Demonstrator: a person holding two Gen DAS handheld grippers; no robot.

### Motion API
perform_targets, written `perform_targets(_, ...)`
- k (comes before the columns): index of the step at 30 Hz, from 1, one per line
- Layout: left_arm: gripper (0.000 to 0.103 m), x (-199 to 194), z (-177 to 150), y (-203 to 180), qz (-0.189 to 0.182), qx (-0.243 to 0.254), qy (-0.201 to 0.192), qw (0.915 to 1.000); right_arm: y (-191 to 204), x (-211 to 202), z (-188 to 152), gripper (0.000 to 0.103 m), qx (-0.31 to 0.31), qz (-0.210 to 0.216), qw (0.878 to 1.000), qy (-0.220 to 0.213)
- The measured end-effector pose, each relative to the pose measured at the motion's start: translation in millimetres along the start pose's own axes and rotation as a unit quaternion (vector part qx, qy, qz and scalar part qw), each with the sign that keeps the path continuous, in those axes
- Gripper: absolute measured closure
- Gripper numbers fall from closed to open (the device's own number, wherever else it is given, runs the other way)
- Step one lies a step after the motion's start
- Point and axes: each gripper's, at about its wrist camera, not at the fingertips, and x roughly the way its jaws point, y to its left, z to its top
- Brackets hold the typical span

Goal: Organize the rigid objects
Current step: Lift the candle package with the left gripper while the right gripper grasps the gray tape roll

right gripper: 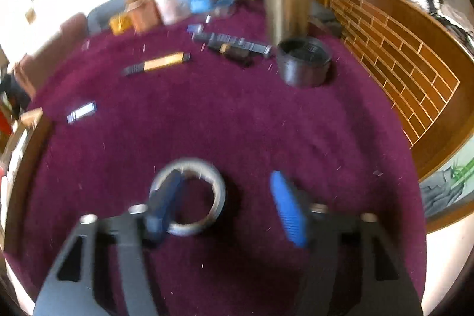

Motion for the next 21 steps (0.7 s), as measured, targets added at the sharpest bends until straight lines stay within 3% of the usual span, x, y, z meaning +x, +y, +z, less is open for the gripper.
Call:
perform_targets(4, 0.08, -10, -9, 16, -0.002, -0.031, -0.002, 0.9995, 12, 12, 2, 0.065, -0.031, -0.033, 0.999, -0.005)
perform_targets(7, 0.08, -22, -16, 23, 0.011, -0.036, -0.009, 0.9992, 17, 14, 4, 0.089, -0.04, -0.025, 0.999, -0.002)
perform_targets(8, 0.08, -28, -19, 27, 0.016, -0.04, -0.012, 0.999, 19, 13, 3, 0.093, -0.042, -0.03, 0.999, -0.002)
perform_targets(16, 0.08, -76, -44, 84, 0.066, -0.093, -0.036, 0.9928, 38, -15, -5, 0.093, -0.019, 0.047, 0.999, -0.017)
perform_targets(21, 0.08, -94, -60, 125, 0.11, -0.136, -0.043, 0.9836, 87, -37, 2, 0.093, -0.043, 0.114, 0.992, -0.029)
